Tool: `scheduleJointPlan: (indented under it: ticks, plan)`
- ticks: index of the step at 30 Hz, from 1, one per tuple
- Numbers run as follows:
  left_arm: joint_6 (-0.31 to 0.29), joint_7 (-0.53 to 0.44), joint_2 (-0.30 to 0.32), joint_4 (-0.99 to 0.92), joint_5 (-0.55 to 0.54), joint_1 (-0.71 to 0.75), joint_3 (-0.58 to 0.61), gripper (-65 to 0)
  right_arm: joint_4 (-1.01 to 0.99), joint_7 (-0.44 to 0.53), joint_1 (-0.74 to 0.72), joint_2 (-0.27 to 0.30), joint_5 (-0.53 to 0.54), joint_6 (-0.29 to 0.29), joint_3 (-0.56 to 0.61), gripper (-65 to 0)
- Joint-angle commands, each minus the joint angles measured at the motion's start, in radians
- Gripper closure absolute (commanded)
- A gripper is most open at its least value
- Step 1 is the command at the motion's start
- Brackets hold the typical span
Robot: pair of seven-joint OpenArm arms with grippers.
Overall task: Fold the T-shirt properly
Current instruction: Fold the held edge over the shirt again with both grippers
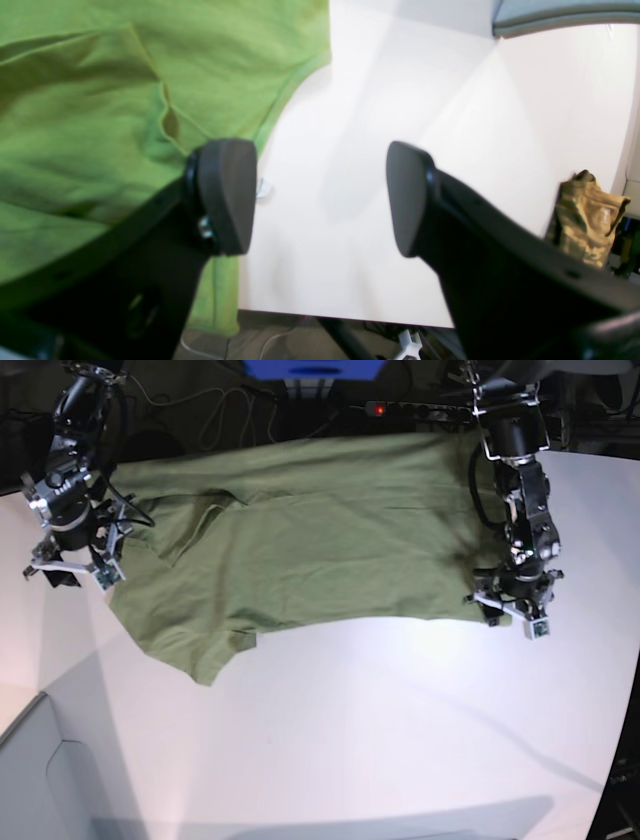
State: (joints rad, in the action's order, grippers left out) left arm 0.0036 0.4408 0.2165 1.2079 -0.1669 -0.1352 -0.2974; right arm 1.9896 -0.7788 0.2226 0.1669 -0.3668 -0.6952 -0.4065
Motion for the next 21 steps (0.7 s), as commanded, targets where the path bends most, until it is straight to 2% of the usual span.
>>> scheduleJointPlan:
  ticks: [1,6,8,14,21]
  plan:
    - [0.003,-0.003,0.01,0.0,0.0,-0.022,-0.006,-33.2,0.015,0.012,-0.004,0.01,-0.004,-0.003,-0.006,-38.8]
    - [0.0,-0.009,0.011,-0.013,0.0,-0.022,0.0,-33.0,0.015,0.012,-0.013,0.01,-0.004,-0.003,-0.006,-38.8]
    - [-0.003,-0.009,0.011,-0.03,-0.003,-0.022,0.002,-30.9,0.015,0.012,-0.018,0.01,-0.004,-0.003,-0.004,-38.8]
    - [-0.003,-0.01,0.01,-0.04,-0.009,-0.022,0.0,-16.0,-0.057,0.012,-0.136,0.016,-0.004,-0.003,0.005,-38.8]
    - [-0.003,-0.01,0.01,-0.035,-0.009,-0.019,0.0,0.0,-0.392,0.012,-0.423,-0.011,-0.001,-0.003,0.004,-38.9]
